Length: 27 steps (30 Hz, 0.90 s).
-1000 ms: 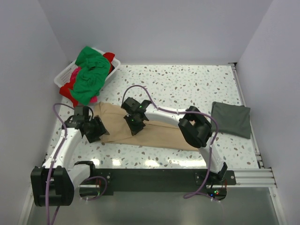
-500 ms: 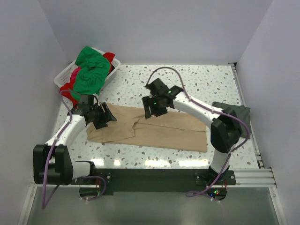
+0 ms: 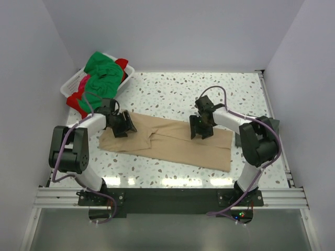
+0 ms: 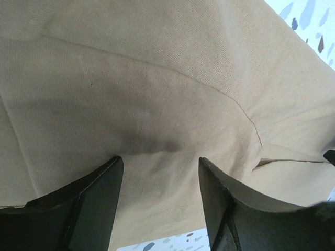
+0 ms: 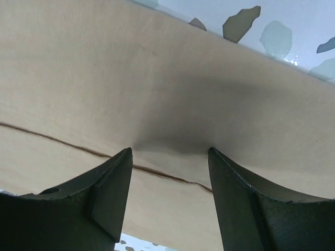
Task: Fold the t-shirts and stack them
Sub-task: Fold the tshirt
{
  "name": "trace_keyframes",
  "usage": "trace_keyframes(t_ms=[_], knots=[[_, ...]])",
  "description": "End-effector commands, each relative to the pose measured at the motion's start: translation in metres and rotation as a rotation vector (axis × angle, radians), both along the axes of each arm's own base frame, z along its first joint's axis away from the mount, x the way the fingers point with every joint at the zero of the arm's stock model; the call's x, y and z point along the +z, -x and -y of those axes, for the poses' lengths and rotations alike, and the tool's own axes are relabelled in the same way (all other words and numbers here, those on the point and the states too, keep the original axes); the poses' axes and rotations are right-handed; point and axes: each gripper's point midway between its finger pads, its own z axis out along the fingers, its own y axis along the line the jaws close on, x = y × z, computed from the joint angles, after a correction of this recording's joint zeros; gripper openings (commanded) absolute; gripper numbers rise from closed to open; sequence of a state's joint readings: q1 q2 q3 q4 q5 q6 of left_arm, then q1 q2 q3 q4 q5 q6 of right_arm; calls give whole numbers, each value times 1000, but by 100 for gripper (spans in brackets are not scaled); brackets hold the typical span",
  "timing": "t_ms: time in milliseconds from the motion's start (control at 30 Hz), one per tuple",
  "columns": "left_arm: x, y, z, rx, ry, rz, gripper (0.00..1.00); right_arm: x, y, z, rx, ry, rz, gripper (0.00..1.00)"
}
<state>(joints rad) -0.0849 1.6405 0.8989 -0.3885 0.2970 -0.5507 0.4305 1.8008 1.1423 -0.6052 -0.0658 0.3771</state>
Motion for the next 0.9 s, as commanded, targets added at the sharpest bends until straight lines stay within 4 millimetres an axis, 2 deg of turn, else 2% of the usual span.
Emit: trace_keyframes(t_ms=[0, 67, 100, 167, 200, 267, 300, 333, 367, 400, 467, 500, 533, 567, 600, 633, 667, 700, 733, 767, 800, 867], knots=[[-17, -17, -1, -63, -57, 36, 65, -6, 0, -1, -32, -17, 18, 63], [-28, -18, 2, -92, -61, 2, 64, -14, 13, 4, -65, -8, -24, 63], [-24, -27, 7, -112, -66, 17, 64, -17, 21, 6, -73, -3, -43, 63], [-34, -31, 12, -146, -79, -7, 63, -19, 29, 10, -103, 3, -62, 63], [-28, -43, 21, -170, -81, 18, 63, -21, 36, 13, -112, 10, -76, 63], [-39, -48, 28, -206, -93, -9, 63, -19, 42, 15, -137, 10, -84, 63], [-32, -65, 35, -221, -95, 23, 63, -20, 46, 18, -147, 19, -92, 63], [-43, -65, 37, -234, -101, -8, 63, -17, 49, 18, -163, 19, -95, 63], [-36, -82, 43, -244, -101, 25, 63, -16, 51, 20, -172, 20, -100, 63], [-47, -84, 45, -254, -105, -1, 63, -16, 55, 21, -194, 26, -113, 63], [-49, -97, 49, -262, -107, 6, 63, -12, 59, 21, -215, 15, -117, 63], [-41, -116, 55, -267, -106, 47, 63, -12, 63, 20, -227, 4, -131, 63], [-52, -120, 57, -275, -108, 30, 63, -11, 67, 18, -249, -4, -141, 63], [-43, -139, 63, -279, -104, 73, 63, -9, 67, 18, -261, -14, -137, 63], [-44, -145, 64, -281, -107, 75, 63, -10, 72, 18, -274, -18, -149, 63], [-57, -150, 65, -283, -107, 58, 63, -10, 74, 16, -291, -24, -153, 63], [-48, -168, 70, -282, -101, 99, 62, -9, 76, 14, -296, -28, -154, 63], [-49, -174, 72, -285, -93, 105, 62, -11, 79, 13, -315, -31, -163, 63], [-61, -178, 74, -285, -91, 92, 62, -12, 83, 8, -308, -34, -167, 63], [-54, -193, 78, -285, -84, 130, 62, -13, 85, 6, -313, -39, -172, 63], [-62, -196, 82, -293, -67, 126, 62, -16, 90, -2, -314, -46, -179, 63], [-56, -211, 88, -297, -48, 165, 61, -17, 93, -11, -312, -50, -182, 63]])
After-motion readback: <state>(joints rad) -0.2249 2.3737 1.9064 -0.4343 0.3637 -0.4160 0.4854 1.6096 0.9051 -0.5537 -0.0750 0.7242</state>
